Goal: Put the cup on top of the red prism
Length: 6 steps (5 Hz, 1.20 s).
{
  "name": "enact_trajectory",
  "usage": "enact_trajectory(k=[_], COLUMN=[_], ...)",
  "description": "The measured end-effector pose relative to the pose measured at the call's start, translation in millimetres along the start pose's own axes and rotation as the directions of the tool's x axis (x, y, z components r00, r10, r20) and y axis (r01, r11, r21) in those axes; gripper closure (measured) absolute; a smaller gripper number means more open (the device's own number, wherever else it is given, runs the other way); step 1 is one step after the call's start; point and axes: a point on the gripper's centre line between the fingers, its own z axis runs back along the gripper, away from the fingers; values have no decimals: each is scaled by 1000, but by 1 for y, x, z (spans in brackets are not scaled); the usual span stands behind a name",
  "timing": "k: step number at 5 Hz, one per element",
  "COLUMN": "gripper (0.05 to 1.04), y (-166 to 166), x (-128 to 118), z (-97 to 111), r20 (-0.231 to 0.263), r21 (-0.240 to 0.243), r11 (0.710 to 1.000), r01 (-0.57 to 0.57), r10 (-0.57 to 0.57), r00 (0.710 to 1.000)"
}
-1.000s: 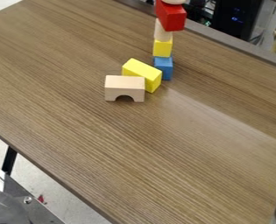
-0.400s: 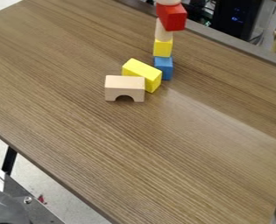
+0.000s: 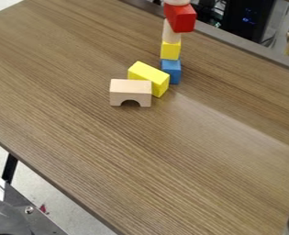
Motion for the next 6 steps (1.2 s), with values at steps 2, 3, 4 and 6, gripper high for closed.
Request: enact_trajectory(k=[2, 3, 4, 6], gripper=[84, 84, 84, 84], y=[1, 0, 2, 1], x=[-1, 1, 3, 6], z=[7, 21, 27, 33], r20=[13, 50, 76, 95], r21=[0, -5, 10, 9], r11=[1000, 1000, 1000, 1000], r01=[5, 4, 3, 3], r10=[-5, -3, -4, -4], r00=[1000, 999, 997, 995])
